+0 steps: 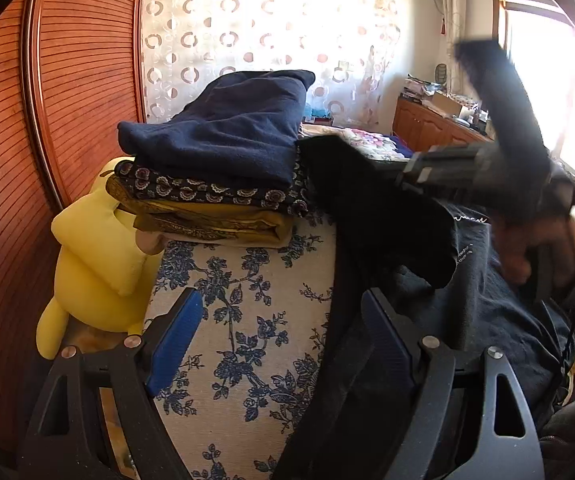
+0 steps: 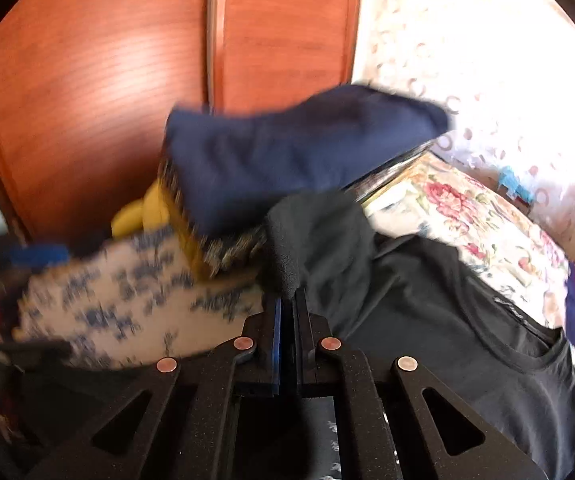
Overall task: Fold small clothes
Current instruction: 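Grasp the opposite side edge of the shirt with the right gripper, then fold the held side over toward the shirt's center and open the right gripper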
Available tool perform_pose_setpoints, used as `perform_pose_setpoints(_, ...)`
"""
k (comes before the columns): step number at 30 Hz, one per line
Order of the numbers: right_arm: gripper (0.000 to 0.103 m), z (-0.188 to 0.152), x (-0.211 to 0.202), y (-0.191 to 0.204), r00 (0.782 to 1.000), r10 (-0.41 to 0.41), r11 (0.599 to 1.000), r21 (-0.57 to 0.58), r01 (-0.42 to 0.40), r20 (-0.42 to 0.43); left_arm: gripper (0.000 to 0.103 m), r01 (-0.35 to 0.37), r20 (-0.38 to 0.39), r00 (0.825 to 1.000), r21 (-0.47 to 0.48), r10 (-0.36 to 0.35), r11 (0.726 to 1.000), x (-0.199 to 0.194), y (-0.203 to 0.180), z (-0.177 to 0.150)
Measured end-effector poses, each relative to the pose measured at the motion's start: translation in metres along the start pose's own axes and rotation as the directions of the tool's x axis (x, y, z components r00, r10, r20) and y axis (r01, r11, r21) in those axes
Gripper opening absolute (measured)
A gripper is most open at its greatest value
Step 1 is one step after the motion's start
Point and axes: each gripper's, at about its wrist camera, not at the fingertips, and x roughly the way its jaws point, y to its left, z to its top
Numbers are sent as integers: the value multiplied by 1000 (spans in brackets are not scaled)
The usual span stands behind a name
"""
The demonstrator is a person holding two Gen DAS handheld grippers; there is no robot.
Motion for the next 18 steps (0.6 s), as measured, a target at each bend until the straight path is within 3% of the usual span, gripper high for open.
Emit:
perform_pose_setpoints(2, 4, 3, -14, -20, 999, -28, 997, 69, 26, 40, 82, 4, 0, 1000, 2, -4, 1000, 0, -3, 1)
perform_pose_setpoints(5, 7, -2, -25, -61, 985, -172, 967, 192, 166, 18, 82, 11, 4, 1000, 13, -11, 1000, 1, -8, 2)
perform_pose_setpoints(7, 28, -11, -23, -83, 968, -245, 941, 228, 251, -55, 82, 15, 0, 1000, 18, -15, 1000, 3, -11, 2)
perform_pose_setpoints(8, 43, -16, -22, -90, 966, -248, 937, 233, 259, -76, 82, 17, -2, 1000, 20, -17, 1000, 4, -13, 2)
perform_pose_setpoints(11, 47, -28, -27, -100, 960, -264, 928, 247, 279, -92, 82, 21, -11, 1000, 25, -21, 999, 8, -17, 1)
perform_pose_setpoints(15, 47, -35, -27, -83, 986, -149, 959, 233, 162, -70, 82, 20, -28, 999, 28, -19, 999, 15, -19, 0)
perform_pose_setpoints(18, 47, -41, -15, -62, 994, -60, 976, 205, 77, -88, 82, 8, -60, 998, 31, -6, 1000, 25, -19, -2)
